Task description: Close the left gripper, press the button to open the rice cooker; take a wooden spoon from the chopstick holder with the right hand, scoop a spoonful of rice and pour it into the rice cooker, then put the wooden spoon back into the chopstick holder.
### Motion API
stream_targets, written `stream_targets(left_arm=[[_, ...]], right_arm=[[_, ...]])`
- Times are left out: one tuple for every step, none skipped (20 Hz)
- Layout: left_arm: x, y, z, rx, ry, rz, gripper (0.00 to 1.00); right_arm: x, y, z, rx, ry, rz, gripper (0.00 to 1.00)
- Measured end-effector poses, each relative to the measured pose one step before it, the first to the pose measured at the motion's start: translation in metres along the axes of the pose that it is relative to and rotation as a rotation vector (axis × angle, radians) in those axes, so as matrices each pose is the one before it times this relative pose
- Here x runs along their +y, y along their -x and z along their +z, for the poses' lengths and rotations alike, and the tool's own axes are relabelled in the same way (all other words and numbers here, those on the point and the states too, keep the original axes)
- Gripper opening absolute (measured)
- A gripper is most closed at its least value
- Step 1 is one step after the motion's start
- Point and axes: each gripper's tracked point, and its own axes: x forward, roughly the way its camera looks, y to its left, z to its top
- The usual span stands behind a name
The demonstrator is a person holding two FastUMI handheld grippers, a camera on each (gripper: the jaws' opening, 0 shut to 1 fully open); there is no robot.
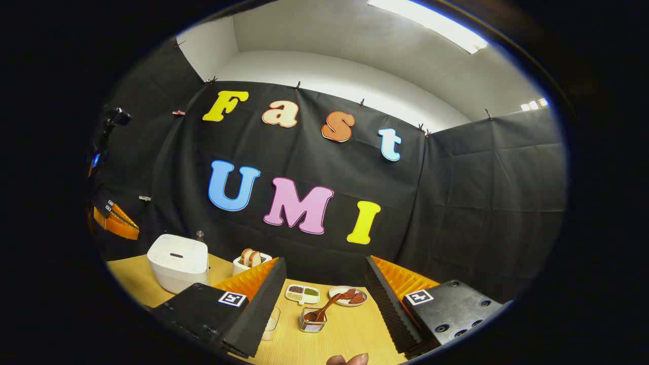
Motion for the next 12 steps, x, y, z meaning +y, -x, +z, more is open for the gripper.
stream_targets(left_arm=[[0.01074, -0.00357, -0.00358, 0.03088, -0.00679, -0.01001, 0.07], [0.00961, -0.00527, -0.00167, 0.02791, -0.00892, -0.01531, 0.07], [0.00845, -0.00528, 0.00076, 0.02095, -0.01206, -0.01596, 0.07], [0.00886, -0.00587, 0.00105, 0.01819, -0.01213, -0.01831, 0.07], [0.00745, -0.00558, -0.00113, 0.02496, -0.00871, -0.02062, 0.07], [0.00734, -0.00691, -0.00221, 0.02528, -0.00941, -0.01397, 0.07], [0.00847, -0.00662, 0.00265, 0.00759, -0.01407, -0.00724, 0.07], [0.00715, -0.00757, 0.00043, 0.01394, -0.00931, -0.01320, 0.07], [0.00587, -0.00689, 0.00085, 0.01882, -0.00786, -0.01527, 0.07], [0.00601, -0.00770, -0.00124, 0.01790, -0.01015, -0.01484, 0.07], [0.00618, -0.00755, -0.00092, 0.02340, -0.00630, -0.01242, 0.07], [0.00610, -0.00707, -0.00455, 0.02858, 0.00280, -0.01645, 0.07]], right_arm=[[-0.00124, 0.00116, -0.00370, 0.00733, 0.00553, -0.00164, 0.97], [-0.00171, 0.00019, -0.00387, 0.00734, 0.00350, -0.00373, 0.97], [-0.00163, 0.00098, -0.00337, 0.00967, 0.00261, -0.00506, 0.97], [-0.00281, 0.00008, -0.00295, 0.00727, 0.00021, -0.00643, 0.98], [-0.00283, 0.00085, -0.00177, 0.00510, -0.00137, -0.00831, 0.97], [-0.00327, 0.00075, -0.00133, 0.00323, -0.00041, -0.00866, 0.97], [-0.00270, -0.00053, -0.00085, 0.00408, 0.00079, -0.00880, 0.97], [-0.00275, -0.00015, -0.00068, 0.00608, -0.00106, -0.00795, 0.98], [-0.00155, -0.00088, -0.00138, 0.00374, -0.00406, -0.00590, 0.98], [-0.00250, -0.00088, 0.00015, 0.00253, -0.00471, -0.00869, 0.98], [-0.00313, -0.00010, -0.00087, 0.00568, -0.00158, -0.00796, 0.98], [-0.00154, -0.00002, -0.00008, 0.00127, -0.00415, -0.00801, 0.98]])
